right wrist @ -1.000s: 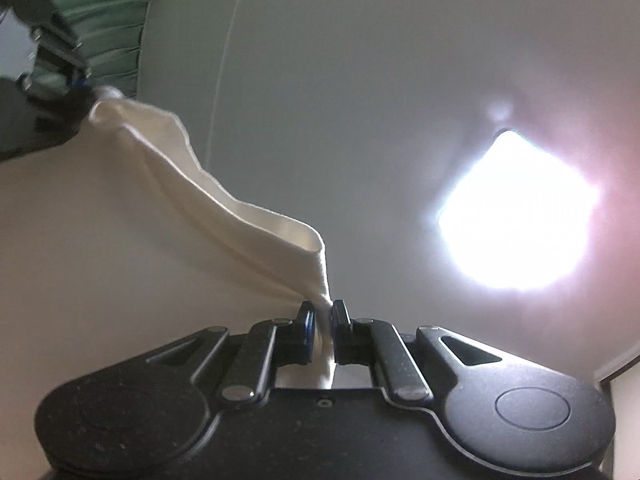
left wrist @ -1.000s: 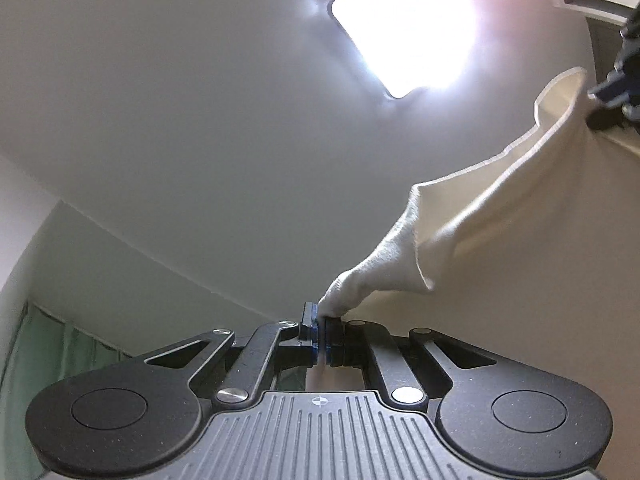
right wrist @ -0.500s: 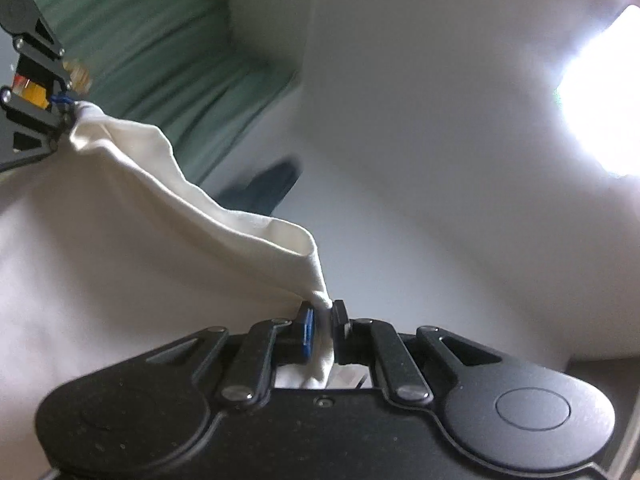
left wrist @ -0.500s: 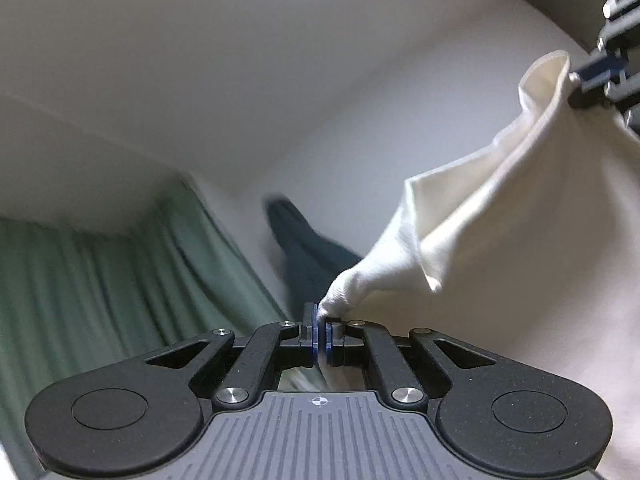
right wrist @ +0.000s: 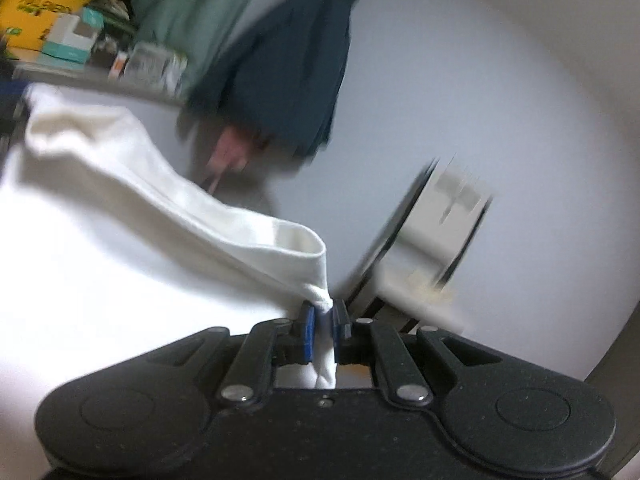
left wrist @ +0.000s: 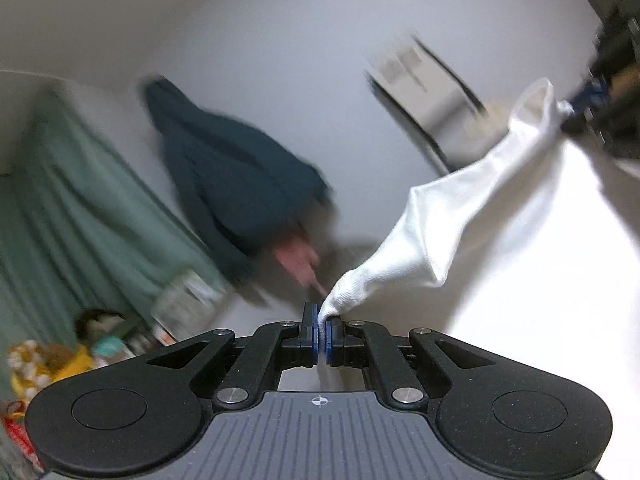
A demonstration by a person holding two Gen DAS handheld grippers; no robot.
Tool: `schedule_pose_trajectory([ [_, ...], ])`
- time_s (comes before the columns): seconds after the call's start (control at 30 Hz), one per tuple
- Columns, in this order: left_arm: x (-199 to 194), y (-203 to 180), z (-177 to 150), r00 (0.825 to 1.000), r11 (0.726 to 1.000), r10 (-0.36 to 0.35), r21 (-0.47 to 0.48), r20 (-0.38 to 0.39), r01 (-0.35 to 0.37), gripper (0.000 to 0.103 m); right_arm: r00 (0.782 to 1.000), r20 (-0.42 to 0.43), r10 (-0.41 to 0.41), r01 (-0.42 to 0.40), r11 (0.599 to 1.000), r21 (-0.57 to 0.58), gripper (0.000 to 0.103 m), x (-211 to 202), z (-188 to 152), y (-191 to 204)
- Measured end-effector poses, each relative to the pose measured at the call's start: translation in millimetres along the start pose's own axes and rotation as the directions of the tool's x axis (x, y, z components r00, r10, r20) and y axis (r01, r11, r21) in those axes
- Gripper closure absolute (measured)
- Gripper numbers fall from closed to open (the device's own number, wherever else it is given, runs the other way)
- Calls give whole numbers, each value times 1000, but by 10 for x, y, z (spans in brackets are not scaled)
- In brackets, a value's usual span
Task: Fold clothes
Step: 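Lower the white shirt onto the bed with both grippers and release it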
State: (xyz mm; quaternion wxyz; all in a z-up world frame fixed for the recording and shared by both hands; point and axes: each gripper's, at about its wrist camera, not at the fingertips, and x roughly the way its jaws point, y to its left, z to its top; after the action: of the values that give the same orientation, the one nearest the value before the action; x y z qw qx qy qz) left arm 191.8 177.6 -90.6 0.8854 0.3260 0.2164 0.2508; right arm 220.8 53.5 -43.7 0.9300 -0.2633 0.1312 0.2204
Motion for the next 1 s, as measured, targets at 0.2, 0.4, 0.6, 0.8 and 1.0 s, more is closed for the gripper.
schedule_pose_trajectory([
  [0.2, 573, -510, -327, 959, 989, -146, -56, -244, 136, 100, 958, -214, 191, -167, 978, 127, 95, 642, -461, 161],
  [0.4, 601, -406, -552, 914, 963, -244, -194, -323, 188, 85, 945, -227, 236, -171, 947, 272, 45, 545, -790, -110],
  [0.6, 365, 75, -821, 936, 950, -214, -284, -279, 133, 4, 930, -146, 338, -251, 872, 420, 47, 11, -1021, -851],
  [0.8, -490, 583, -879, 933, 925, -252, -349, -257, 154, 4, 853, -161, 497, -342, 765, 546, 64, -959, -1365, -916],
  [1.0, -1569, 803, -1129, 849, 803, -415, -571, -327, 173, 4, 777, -227, 587, -348, 701, 622, 69, -1305, -1481, -607],
])
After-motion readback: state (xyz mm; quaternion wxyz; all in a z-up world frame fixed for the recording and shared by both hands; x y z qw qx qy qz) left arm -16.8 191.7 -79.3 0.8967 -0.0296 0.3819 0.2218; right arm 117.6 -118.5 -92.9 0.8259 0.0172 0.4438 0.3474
